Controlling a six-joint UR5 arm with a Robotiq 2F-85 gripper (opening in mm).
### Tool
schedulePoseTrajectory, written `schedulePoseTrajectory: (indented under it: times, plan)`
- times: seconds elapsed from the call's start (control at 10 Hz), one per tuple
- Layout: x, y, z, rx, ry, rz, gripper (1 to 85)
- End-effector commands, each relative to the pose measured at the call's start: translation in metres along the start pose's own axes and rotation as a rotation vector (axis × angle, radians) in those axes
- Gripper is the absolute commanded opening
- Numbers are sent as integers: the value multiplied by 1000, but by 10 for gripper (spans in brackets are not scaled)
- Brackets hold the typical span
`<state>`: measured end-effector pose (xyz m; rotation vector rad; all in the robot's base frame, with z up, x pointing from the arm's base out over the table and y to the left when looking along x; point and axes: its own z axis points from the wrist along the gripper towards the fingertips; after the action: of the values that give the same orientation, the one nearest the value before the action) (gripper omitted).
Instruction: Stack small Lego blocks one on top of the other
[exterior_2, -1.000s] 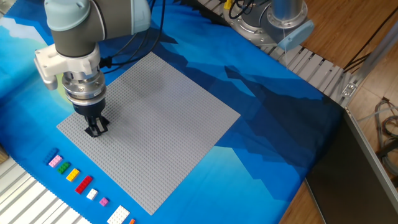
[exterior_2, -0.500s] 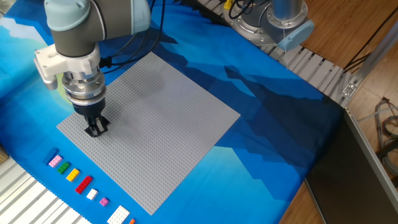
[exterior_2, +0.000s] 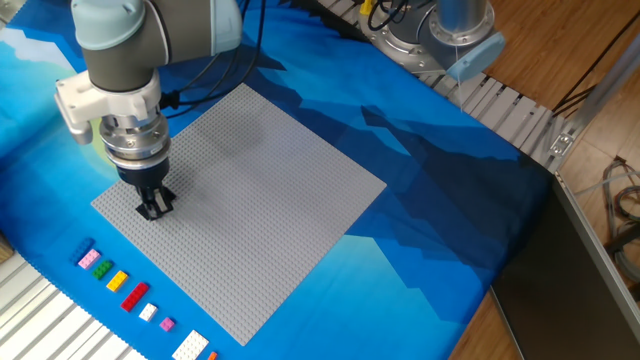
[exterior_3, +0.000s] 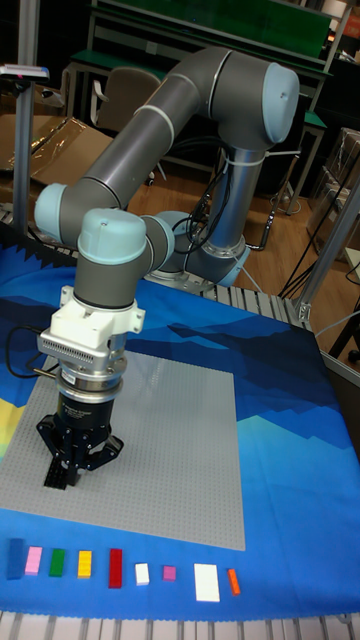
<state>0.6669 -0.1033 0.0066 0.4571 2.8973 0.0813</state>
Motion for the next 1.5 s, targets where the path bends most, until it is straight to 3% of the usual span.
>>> schedulePoseTrajectory:
  times: [0.0, 0.6, 1.1, 1.4]
  plan:
    - [1, 1, -4, -6, 9, 16, 10]
    - [2, -16, -7, 62, 18, -6, 10]
    - [-1, -24, -6, 79, 13, -26, 10]
    - [-1, -24, -3, 70, 12, -39, 10]
